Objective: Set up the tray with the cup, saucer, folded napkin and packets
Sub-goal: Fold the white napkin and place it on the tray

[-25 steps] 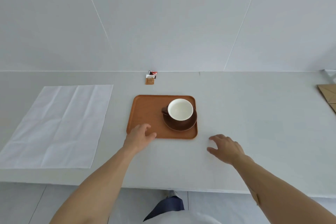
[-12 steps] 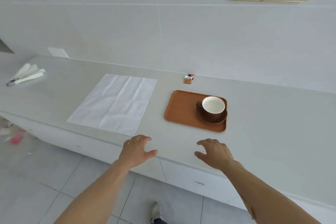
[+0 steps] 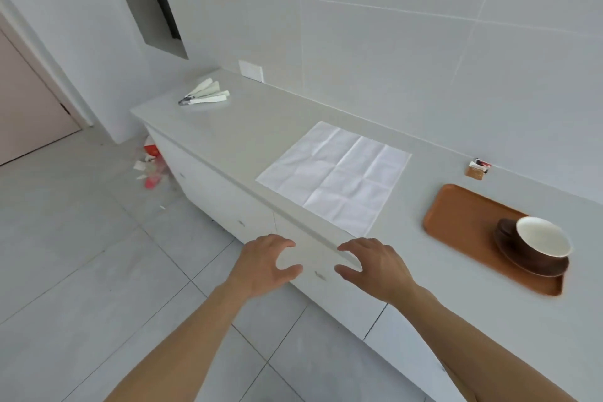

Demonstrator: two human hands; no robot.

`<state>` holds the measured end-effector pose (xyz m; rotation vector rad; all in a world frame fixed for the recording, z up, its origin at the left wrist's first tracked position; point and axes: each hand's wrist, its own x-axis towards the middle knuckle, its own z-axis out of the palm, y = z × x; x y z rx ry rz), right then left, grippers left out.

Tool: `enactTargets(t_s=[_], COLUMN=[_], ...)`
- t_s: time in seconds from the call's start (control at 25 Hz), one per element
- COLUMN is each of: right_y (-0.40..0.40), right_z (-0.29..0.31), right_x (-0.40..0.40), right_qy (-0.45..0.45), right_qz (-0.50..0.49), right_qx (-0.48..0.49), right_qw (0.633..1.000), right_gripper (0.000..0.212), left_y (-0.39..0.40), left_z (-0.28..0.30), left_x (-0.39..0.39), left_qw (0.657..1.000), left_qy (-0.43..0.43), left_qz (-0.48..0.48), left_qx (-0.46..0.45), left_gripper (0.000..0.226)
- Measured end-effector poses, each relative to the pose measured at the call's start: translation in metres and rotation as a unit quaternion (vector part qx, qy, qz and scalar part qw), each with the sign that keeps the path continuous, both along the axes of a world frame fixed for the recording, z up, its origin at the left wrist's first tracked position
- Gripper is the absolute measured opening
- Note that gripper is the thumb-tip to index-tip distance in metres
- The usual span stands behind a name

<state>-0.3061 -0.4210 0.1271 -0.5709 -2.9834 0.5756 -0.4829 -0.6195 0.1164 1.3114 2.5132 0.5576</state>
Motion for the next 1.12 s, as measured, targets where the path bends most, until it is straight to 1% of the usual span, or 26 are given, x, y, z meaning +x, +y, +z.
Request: enactTargets(t_s=[0.12, 0.24, 0.36, 0.52, 0.68, 0.84, 1.12], right_y=[-0.029, -0.052, -0.063, -0.059, -0.039, -0.010, 0.038], right_z=[0.010, 0.017, 0.020, 0.022, 0.014, 0.003, -0.016], right_x=[-0.043, -0.075, -0.094, -0.117, -0.142, -0.163, -0.164], right_qy=[0.045, 0.067, 0.088, 0.101, 0.108, 0.112, 0.076], right_qz=[0.016, 0.033, 0.035, 0.021, -0.006, -0.048, -0.132], right_qx=[-0.004, -0.007, 0.000, 0.013, 0.031, 0.030, 0.024], right_qw=[0.999, 0.997, 0.996, 0.995, 0.994, 0.992, 0.988], right_gripper=[0.046, 0.045, 0.044, 0.044, 0.043, 0.043, 0.043], left_y=[-0.044, -0.078, -0.095, -0.097, -0.070, -0.028, 0.067], left_z=[0.017, 0.033, 0.043, 0.046, 0.038, 0.026, 0.014], left_x=[-0.040, -0.074, -0.099, -0.135, -0.172, -0.209, -0.261], left_qw=[0.999, 0.996, 0.993, 0.991, 0.991, 0.991, 0.982], left_qy=[-0.006, -0.044, -0.040, -0.037, -0.026, -0.028, -0.034], left_qz=[-0.009, -0.014, -0.027, -0.042, -0.064, -0.094, -0.176], left_qx=[0.050, 0.081, 0.110, 0.119, 0.111, 0.091, 0.062], left_gripper=[0.055, 0.052, 0.048, 0.051, 0.048, 0.045, 0.044])
